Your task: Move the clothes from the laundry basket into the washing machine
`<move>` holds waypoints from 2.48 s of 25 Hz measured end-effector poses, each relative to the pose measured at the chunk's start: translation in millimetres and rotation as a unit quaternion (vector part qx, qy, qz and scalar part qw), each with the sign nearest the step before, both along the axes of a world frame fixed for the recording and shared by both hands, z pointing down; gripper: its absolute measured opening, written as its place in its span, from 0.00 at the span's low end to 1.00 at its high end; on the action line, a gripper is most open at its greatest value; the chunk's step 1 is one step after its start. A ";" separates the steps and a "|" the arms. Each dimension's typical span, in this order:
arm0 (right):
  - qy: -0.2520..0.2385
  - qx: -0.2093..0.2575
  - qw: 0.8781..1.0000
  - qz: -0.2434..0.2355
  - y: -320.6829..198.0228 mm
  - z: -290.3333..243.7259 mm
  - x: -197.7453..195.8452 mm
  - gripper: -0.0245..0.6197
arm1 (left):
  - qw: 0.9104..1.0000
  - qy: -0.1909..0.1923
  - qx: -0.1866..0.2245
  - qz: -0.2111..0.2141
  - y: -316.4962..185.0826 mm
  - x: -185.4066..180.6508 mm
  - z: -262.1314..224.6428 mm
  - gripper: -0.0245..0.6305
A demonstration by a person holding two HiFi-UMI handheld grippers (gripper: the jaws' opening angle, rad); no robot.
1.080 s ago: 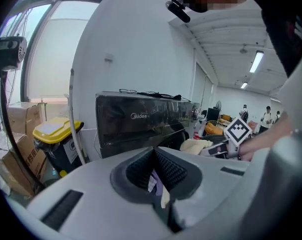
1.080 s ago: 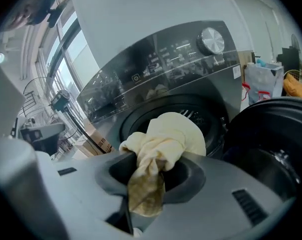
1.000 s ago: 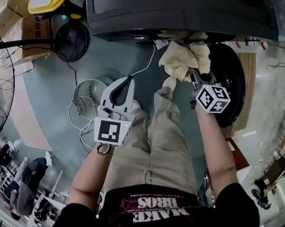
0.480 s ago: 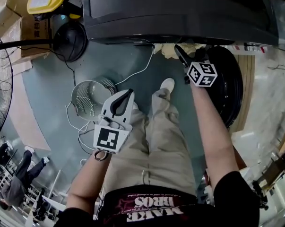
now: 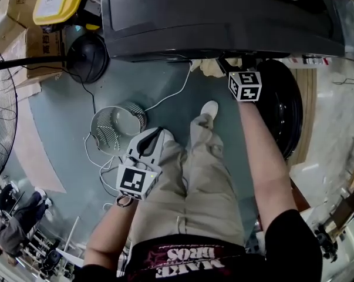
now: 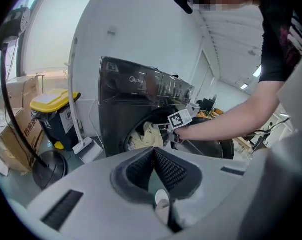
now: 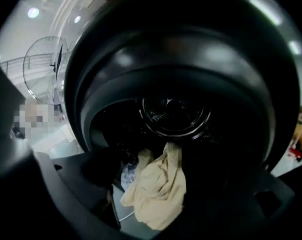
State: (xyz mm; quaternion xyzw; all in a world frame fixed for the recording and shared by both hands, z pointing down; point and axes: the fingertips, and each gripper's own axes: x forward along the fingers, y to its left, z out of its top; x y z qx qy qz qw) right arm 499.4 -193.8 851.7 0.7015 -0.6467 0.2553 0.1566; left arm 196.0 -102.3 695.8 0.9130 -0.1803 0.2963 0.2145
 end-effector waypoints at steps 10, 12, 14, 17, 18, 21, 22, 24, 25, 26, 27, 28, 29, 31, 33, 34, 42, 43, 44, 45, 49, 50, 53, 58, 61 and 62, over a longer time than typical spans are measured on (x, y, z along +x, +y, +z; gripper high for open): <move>0.010 0.008 1.000 -0.021 38.9 -20.1 -19.1 0.60 | 1.000 0.021 0.012 0.003 -8.6 20.2 -13.5 0.04; 0.009 0.003 0.999 -0.037 60.2 -33.2 -36.3 0.46 | 0.999 0.035 0.026 -0.004 -15.8 20.2 -25.7 0.04; 0.008 -0.001 0.999 -0.043 77.0 -53.1 -48.6 0.15 | 0.998 0.045 0.038 -0.012 -25.2 19.9 -40.6 0.04; 0.000 0.000 0.999 -0.034 94.5 -89.0 -59.2 0.05 | 0.996 0.061 0.058 -0.020 -37.5 20.1 -68.0 0.04; -0.001 0.005 0.999 -0.031 99.3 -103.3 -62.0 0.05 | 0.996 0.065 0.066 -0.020 -40.0 19.9 -78.5 0.04; 0.005 0.029 0.999 -0.020 104.8 -151.0 -63.1 0.05 | 0.992 0.077 0.098 -0.018 -49.1 20.7 -111.7 0.04; 0.008 0.037 0.999 -0.016 104.5 -167.3 -63.0 0.05 | 0.991 0.079 0.111 -0.017 -52.6 20.8 -123.4 0.04; 0.015 0.051 0.999 -0.013 105.1 -198.9 -64.9 0.05 | 0.988 0.078 0.132 -0.015 -57.6 19.7 -146.2 0.04; 0.020 0.056 0.998 -0.014 106.1 -214.2 -66.4 0.05 | 0.987 0.078 0.140 -0.013 -58.6 19.0 -156.5 0.04; 0.027 0.061 0.998 -0.014 107.1 -229.0 -67.8 0.05 | 0.986 0.079 0.146 -0.012 -59.2 18.3 -166.2 0.04; 0.032 0.066 0.997 -0.014 107.7 -243.3 -68.9 0.04 | 0.985 0.081 0.153 -0.011 -60.1 17.6 -175.8 0.04; 0.035 0.071 0.997 -0.013 107.9 -256.5 -69.9 0.05 | 0.984 0.085 0.159 -0.011 -61.5 16.9 -185.4 0.04; 0.036 0.074 0.997 -0.012 108.0 -268.3 -71.4 0.05 | 0.982 0.088 0.165 -0.011 -62.9 16.0 -195.4 0.04; 0.037 0.074 0.996 -0.013 108.1 -287.0 -75.1 0.04 | 0.979 0.096 0.179 -0.012 -66.8 15.3 -215.3 0.04; 0.044 0.074 0.996 -0.017 106.7 -303.4 -77.7 0.04 | 0.975 0.102 0.194 -0.014 -72.3 16.0 -233.8 0.04; 0.049 0.075 0.996 -0.020 107.3 -311.2 -79.5 0.05 | 0.974 0.104 0.201 -0.016 -73.7 15.6 -242.0 0.04; 0.064 0.092 0.994 -0.016 119.7 -363.5 -93.8 0.04 | 0.967 0.117 0.223 -0.035 -72.0 -2.1 -291.8 0.04; 0.065 0.095 0.993 -0.015 120.6 -369.5 -95.5 0.04 | 0.966 0.118 0.226 -0.037 -71.7 -5.0 -296.7 0.04; 0.066 0.096 0.993 -0.015 121.5 -375.0 -97.6 0.04 | 0.966 0.118 0.229 -0.039 -71.4 -8.4 -301.3 0.04; 0.067 0.098 0.993 -0.015 122.6 -380.0 -99.9 0.04 | 0.965 0.118 0.231 -0.042 -71.1 -12.1 -305.7 0.04; 0.081 0.102 0.991 -0.027 124.9 -401.3 -112.5 0.04 | 0.961 0.122 0.244 -0.054 -74.2 -26.3 -326.3 0.04; 0.088 0.104 0.990 -0.034 124.4 -407.0 -116.6 0.04 | 0.959 0.125 0.247 -0.057 -75.7 -29.7 -332.1 0.04; 0.100 0.109 0.988 -0.049 123.1 -423.7 -128.4 0.04 | 0.955 0.133 0.256 -0.065 -78.2 -41.2 -348.3 0.04; 0.117 0.123 0.983 -0.066 125.8 -459.8 -145.9 0.04 | 0.951 0.132 0.268 -0.073 -77.5 -61.5 -369.6 0.04; 0.116 0.137 0.981 -0.069 128.1 -486.8 -155.1 0.04 | 0.950 0.137 0.272 -0.074 -74.2 -72.4 -381.5 0.04; 0.116 0.140 0.981 -0.070 129.6 -494.5 -158.3 0.04 | 0.949 0.139 0.274 -0.073 -72.4 -75.8 -385.7 0.04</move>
